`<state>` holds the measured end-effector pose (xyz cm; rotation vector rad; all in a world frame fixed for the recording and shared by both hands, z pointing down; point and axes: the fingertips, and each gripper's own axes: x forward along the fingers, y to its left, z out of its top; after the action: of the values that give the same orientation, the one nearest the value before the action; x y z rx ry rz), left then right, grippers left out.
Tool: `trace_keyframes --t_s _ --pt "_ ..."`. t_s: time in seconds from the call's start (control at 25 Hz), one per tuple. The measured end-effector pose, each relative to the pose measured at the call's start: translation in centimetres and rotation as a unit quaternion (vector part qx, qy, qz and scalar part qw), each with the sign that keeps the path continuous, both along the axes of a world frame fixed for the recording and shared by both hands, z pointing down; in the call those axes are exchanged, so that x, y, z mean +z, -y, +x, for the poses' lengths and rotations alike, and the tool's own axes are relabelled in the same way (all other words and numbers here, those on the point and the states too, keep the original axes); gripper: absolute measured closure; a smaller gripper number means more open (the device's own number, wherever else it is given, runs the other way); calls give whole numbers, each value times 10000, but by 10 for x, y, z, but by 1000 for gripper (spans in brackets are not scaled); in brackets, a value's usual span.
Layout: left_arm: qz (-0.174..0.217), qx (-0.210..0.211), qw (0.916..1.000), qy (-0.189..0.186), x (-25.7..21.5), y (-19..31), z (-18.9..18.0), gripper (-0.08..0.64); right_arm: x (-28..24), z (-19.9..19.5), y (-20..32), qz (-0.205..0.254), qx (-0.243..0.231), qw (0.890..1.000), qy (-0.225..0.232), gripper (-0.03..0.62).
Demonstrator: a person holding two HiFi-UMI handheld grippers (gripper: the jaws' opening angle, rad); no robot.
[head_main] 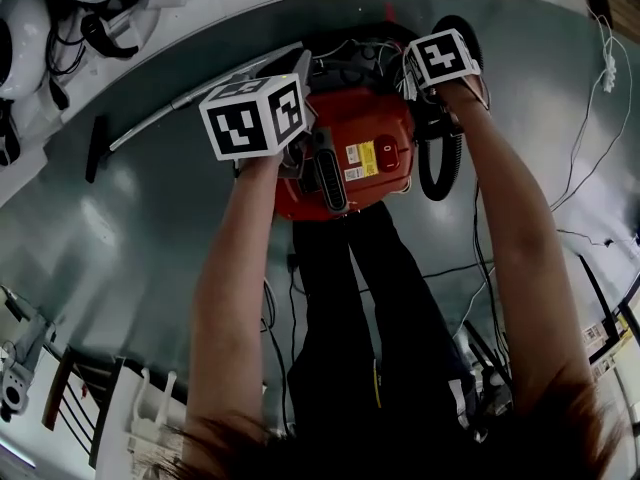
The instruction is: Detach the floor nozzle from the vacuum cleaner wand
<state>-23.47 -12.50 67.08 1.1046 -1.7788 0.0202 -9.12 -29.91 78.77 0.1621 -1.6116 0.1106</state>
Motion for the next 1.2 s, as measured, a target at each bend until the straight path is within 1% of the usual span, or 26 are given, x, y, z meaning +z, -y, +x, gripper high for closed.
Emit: trace_keyframes --t_s 0.12,0.28,0.4,0.48,0.6,0.68,0.84,0.96,1.04,1.12,1.2 --pt "-68 46 10000 36 -8 -4 1 523 -24 8 -4 -108 139 9995 267 413" --pt "-189 170 9996 155 -25 -11 4 519 -63 9 -10 -80 56 9978 651 414" --pt "-178 167 9996 142 -41 -15 9 509 -97 9 -16 -26 16 9952 979 414" --pt "-112 253 9994 218 -54 -15 15 509 -119 13 -24 41 -47 9930 1176 414" --pt "-144 464 9978 454 -69 -16 22 509 -151 19 -35 173 -231 9888 1464 414" --pt "-141 491 9977 440 -76 -16 25 505 -174 21 -42 253 -339 9850 1675 414" --pt "29 509 9984 258 -93 -7 33 478 -218 23 -57 375 -583 9752 2104 414" --pt "170 794 9966 112 -105 6 50 416 -249 24 -68 523 -793 9669 2369 414" --pt "245 904 9955 133 -112 10 58 403 -270 26 -74 575 -870 9618 2531 414" --pt "411 829 9956 158 -122 15 58 403 -293 27 -75 613 -920 9566 2696 414" --pt "652 692 9955 40 -132 22 58 395 -316 29 -75 694 -991 9507 2854 414"
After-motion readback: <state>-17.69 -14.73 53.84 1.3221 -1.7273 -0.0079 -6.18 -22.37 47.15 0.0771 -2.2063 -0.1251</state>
